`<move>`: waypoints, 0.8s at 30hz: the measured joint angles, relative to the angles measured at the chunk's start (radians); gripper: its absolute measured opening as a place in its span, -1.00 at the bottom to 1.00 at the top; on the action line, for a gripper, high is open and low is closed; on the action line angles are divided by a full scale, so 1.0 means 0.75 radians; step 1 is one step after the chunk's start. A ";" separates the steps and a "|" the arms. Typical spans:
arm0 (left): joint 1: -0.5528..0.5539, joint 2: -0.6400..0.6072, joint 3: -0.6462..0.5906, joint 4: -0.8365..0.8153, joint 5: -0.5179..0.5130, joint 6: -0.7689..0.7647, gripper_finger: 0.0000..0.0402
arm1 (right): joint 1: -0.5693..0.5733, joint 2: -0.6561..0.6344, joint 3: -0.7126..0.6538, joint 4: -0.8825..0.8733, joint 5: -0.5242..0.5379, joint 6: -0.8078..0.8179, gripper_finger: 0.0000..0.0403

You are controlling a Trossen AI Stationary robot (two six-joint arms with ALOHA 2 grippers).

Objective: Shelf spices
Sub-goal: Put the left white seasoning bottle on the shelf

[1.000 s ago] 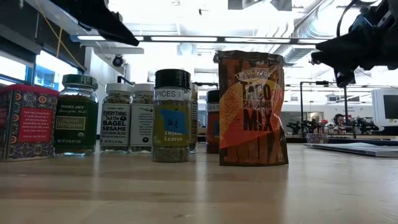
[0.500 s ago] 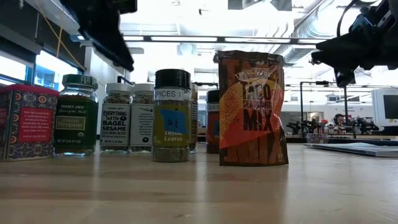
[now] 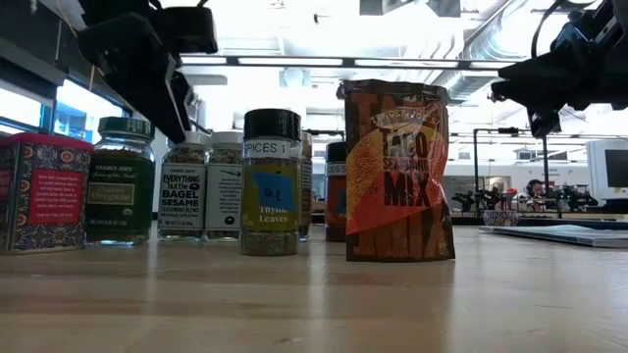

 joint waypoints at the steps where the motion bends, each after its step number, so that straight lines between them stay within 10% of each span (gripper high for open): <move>1: 0.000 0.015 0.000 0.008 0.000 0.008 0.51 | 0.000 0.000 0.000 0.000 0.000 0.000 -0.48; 24: 0.033 0.081 -0.006 0.114 0.066 0.104 0.39 | 0.000 0.000 0.000 0.000 0.000 -0.007 -0.48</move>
